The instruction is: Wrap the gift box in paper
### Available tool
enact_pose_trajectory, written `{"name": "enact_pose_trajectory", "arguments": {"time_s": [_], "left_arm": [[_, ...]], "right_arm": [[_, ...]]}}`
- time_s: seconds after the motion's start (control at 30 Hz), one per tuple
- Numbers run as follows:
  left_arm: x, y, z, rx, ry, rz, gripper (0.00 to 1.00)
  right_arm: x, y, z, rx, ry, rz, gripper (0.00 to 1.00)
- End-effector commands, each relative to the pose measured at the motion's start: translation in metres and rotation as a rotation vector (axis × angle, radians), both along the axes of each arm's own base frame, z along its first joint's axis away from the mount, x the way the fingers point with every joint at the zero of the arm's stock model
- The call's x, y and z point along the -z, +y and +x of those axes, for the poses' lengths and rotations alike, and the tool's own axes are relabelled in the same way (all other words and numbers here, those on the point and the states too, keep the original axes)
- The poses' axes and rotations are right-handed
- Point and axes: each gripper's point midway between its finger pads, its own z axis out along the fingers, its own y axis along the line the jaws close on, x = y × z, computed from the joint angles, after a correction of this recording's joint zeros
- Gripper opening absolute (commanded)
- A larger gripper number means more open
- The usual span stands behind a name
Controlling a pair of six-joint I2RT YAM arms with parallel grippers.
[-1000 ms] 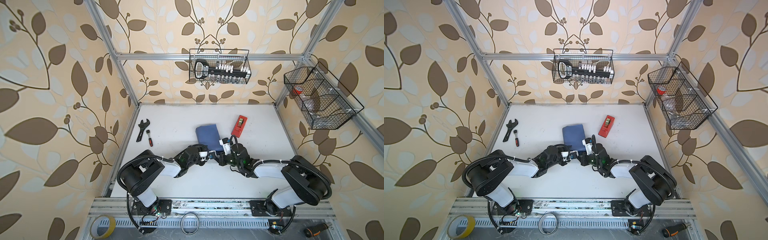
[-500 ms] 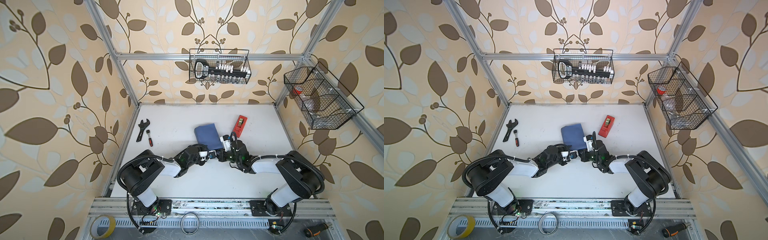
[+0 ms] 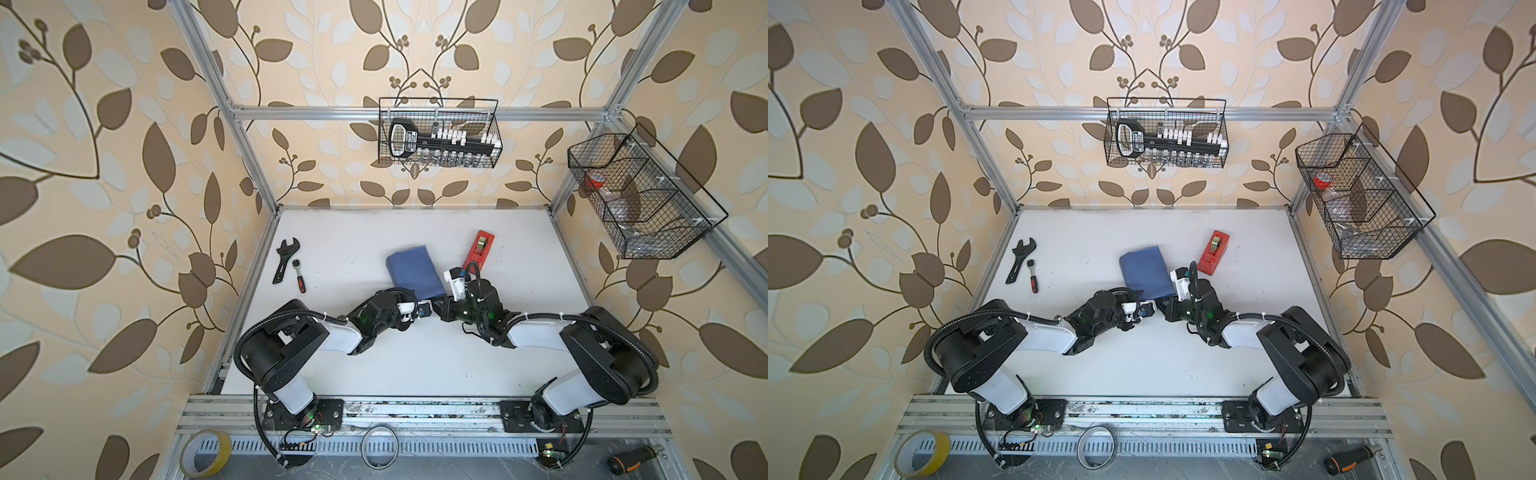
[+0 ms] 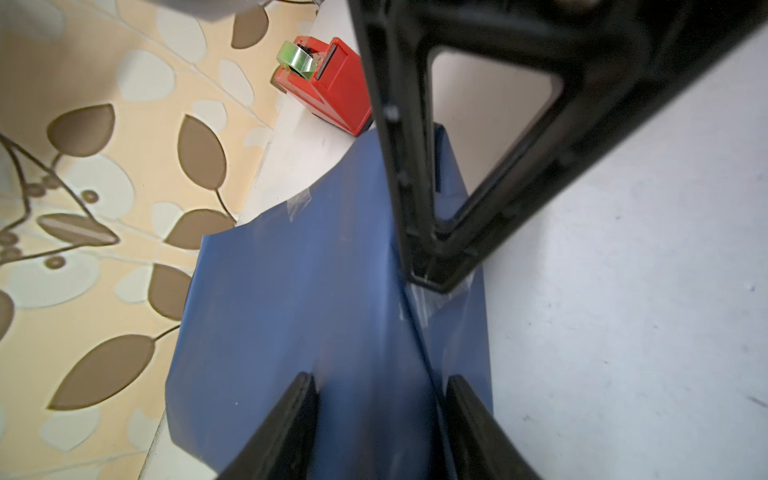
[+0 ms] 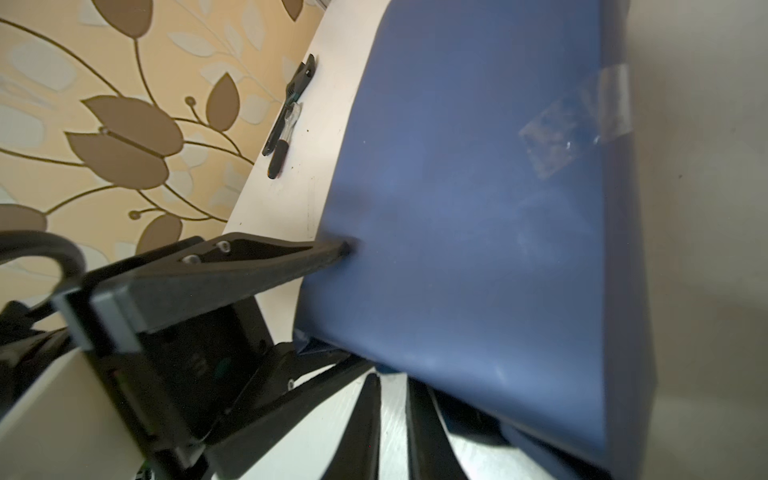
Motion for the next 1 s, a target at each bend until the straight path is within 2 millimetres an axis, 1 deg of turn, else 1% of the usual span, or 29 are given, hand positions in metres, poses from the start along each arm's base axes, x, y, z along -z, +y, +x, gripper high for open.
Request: {"name": "enact_pose_trajectory", "arguments": {"time_s": [0.0,0.17,0.3,0.4,0.5,0.57,0.73,0.9,0.97], "left_arm": [[0.024,0.008,-0.011,0.010,0.085,0.067,0.51],[0.020,0.007,-0.010,-0.001,0.084,0.039,0.52],[0.013,0.006,-0.009,-0.010,0.079,0.014,0.52],[0.012,0.006,-0.008,-0.019,0.079,0.011,0.52],[0.012,0.007,-0.006,-0.025,0.076,0.011,0.54],[0.011,0.007,-0.007,-0.028,0.076,0.011,0.57],[0.010,0.005,-0.010,-0.010,0.083,0.010,0.66],[0.007,0.002,-0.012,0.001,0.078,0.012,0.73],[0.003,0.001,-0.012,0.005,0.068,0.004,0.76]], "right_arm": [[-0.007,-0.013,-0.006,0.021,-0.021,0.010,0.17],[-0.005,-0.042,-0.009,0.082,-0.020,-0.035,0.23],[-0.001,-0.052,-0.011,0.106,-0.019,-0.088,0.27],[0.002,-0.052,-0.013,0.103,-0.008,-0.085,0.27],[0.008,-0.046,-0.016,0.086,0.004,-0.096,0.29],[0.013,-0.043,-0.018,0.076,0.015,-0.101,0.30],[0.018,-0.038,-0.019,0.062,0.026,-0.098,0.30],[0.021,-0.040,-0.018,0.066,0.037,-0.101,0.30],[0.024,-0.040,-0.018,0.065,0.048,-0.102,0.30]]}}
